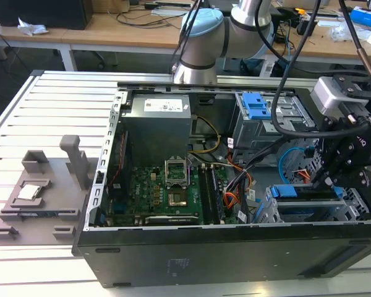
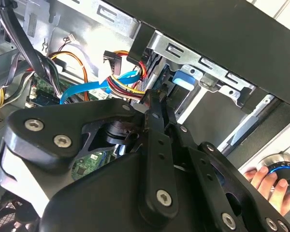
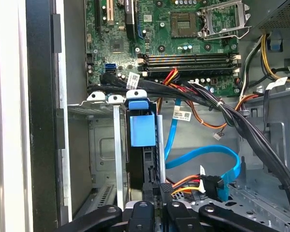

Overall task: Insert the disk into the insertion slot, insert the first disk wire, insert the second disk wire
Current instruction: 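Insert the first disk wire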

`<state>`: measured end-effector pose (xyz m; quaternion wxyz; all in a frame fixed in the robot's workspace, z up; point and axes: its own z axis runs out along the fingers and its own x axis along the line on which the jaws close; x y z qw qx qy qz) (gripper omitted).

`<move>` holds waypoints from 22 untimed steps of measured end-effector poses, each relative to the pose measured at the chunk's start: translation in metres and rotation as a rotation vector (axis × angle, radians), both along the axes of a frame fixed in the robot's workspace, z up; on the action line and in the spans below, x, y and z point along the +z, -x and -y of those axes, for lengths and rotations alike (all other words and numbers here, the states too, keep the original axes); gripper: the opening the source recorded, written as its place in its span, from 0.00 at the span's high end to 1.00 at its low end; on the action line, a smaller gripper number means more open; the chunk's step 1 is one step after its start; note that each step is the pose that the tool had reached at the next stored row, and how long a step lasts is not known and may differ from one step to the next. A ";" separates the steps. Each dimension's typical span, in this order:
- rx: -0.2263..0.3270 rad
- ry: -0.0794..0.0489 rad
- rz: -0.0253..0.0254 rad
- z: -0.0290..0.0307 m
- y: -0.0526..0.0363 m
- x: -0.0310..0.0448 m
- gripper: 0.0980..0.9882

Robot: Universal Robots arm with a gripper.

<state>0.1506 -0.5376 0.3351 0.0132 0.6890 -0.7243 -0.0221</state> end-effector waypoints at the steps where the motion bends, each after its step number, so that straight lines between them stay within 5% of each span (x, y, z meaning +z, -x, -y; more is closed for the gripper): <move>1: 0.000 0.000 0.0000 0.0000 0.0000 -0.0001 0.93; 9: 0.000 0.000 0.0000 0.0000 -0.0002 0.0018 0.85; 14: 0.000 0.000 0.0003 -0.0011 -0.0001 0.0357 0.85; 16: 0.000 0.000 0.0003 -0.0022 -0.0001 0.0410 0.99; 22: 0.000 0.000 0.0004 -0.0026 -0.0001 0.0442 0.99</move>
